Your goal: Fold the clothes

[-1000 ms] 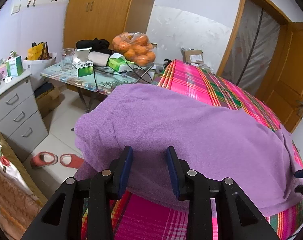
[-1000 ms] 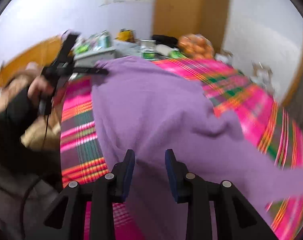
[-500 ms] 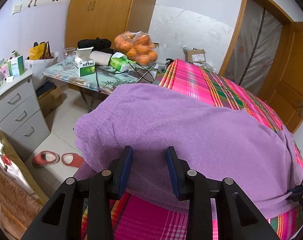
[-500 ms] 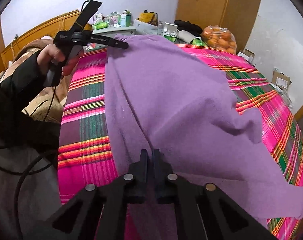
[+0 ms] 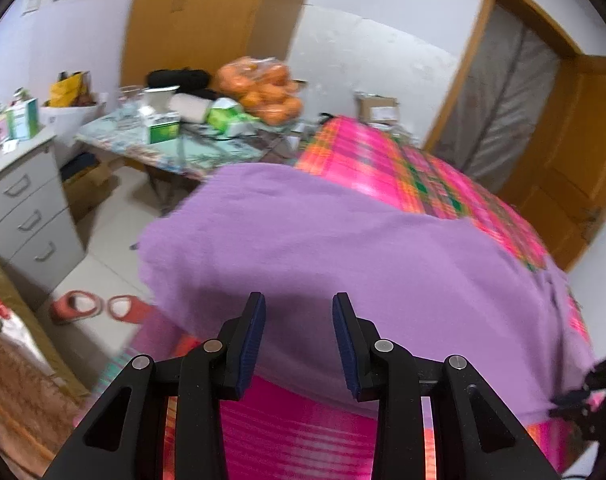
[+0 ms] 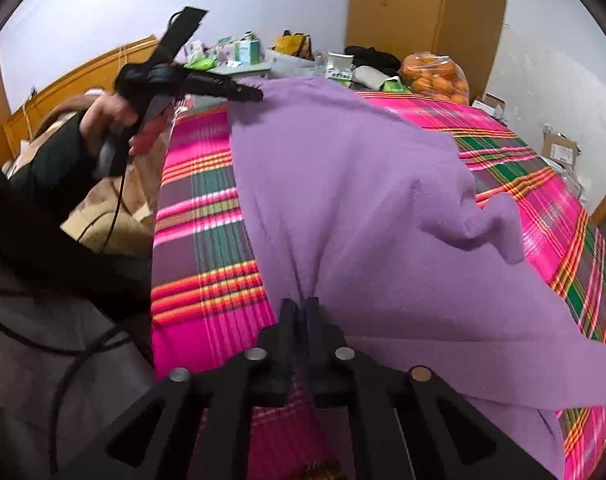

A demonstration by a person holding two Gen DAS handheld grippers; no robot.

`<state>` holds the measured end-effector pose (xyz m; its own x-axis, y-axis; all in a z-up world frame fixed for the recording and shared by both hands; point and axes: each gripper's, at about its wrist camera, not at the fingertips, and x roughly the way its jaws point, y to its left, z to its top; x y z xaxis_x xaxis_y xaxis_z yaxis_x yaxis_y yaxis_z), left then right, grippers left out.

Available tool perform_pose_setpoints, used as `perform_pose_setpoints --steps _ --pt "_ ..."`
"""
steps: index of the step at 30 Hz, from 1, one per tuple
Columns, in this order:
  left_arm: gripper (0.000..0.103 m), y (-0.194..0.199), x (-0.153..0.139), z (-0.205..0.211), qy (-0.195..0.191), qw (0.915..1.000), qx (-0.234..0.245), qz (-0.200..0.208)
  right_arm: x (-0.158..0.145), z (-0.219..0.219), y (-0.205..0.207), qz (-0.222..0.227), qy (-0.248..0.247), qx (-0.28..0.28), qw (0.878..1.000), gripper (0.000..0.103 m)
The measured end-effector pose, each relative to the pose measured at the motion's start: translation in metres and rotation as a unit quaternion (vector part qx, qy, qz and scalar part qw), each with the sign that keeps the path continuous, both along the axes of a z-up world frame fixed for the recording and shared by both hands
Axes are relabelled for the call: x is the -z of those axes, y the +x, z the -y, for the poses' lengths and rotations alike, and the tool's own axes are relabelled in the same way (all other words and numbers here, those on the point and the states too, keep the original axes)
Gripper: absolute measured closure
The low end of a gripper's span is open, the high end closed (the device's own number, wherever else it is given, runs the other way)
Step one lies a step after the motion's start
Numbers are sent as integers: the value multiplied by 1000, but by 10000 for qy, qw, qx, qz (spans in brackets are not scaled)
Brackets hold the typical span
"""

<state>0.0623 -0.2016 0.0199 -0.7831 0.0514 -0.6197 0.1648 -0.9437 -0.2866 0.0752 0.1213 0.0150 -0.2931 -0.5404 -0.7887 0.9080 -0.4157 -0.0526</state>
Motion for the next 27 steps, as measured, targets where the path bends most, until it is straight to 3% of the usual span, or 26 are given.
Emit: perform_pose_setpoints --steps 5,9,12,16,19,21,27 --pt "67 1 -7 -53 -67 9943 1045 -197 -15 -3 -3 -25 -474 159 9987 95" --pt "67 -7 11 -82 -223 9873 1562 174 0 -9 -22 226 -367 659 9969 95" --pt "67 0 13 -84 -391 9855 1646 137 7 -17 -34 408 -348 1034 9932 96" --pt "67 -6 6 -77 -301 9876 1539 101 -10 -36 -49 201 -630 1535 9859 93" --pt "67 -17 -4 -78 -224 9888 1474 -11 -25 -41 -72 151 -983 1826 9781 79" --pt "67 -29 -9 -80 -134 9884 1511 -68 -35 -38 -91 108 -1152 1867 9756 70" --pt "67 -63 2 -92 -201 9867 1605 182 -41 -14 -151 463 -1023 1461 9829 64"
